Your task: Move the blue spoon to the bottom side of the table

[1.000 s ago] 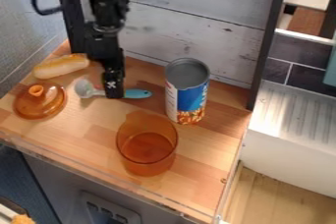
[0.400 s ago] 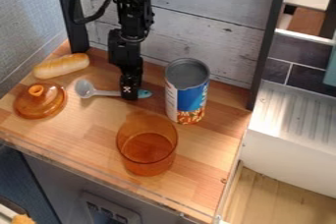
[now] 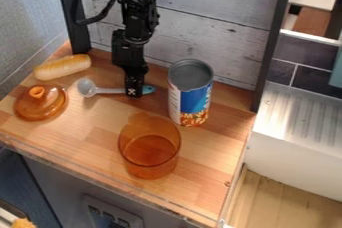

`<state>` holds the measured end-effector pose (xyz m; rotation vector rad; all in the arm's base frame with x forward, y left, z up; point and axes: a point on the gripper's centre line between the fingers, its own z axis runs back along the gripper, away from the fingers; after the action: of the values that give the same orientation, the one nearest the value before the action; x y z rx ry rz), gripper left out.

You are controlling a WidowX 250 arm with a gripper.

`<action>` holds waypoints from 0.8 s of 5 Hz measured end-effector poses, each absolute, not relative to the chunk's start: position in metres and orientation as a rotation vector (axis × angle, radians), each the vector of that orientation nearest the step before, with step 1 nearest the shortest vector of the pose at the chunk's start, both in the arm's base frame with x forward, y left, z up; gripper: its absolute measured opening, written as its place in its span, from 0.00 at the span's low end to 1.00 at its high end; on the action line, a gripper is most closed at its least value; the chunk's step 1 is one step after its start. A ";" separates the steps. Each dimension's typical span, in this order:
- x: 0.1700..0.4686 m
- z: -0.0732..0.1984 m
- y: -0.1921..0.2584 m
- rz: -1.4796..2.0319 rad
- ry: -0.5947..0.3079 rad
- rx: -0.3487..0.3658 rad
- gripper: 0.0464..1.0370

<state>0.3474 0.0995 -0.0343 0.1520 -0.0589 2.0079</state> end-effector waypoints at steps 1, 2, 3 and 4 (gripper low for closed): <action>0.342 -0.034 0.100 2.045 -0.043 0.157 0.28; 0.331 -0.030 0.106 2.074 0.005 0.154 0.28; 0.330 -0.014 0.114 2.103 -0.013 0.088 0.28; 0.319 -0.003 0.118 2.124 -0.035 0.066 0.28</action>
<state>0.3192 0.1182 -0.0026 0.0664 -0.0348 2.1241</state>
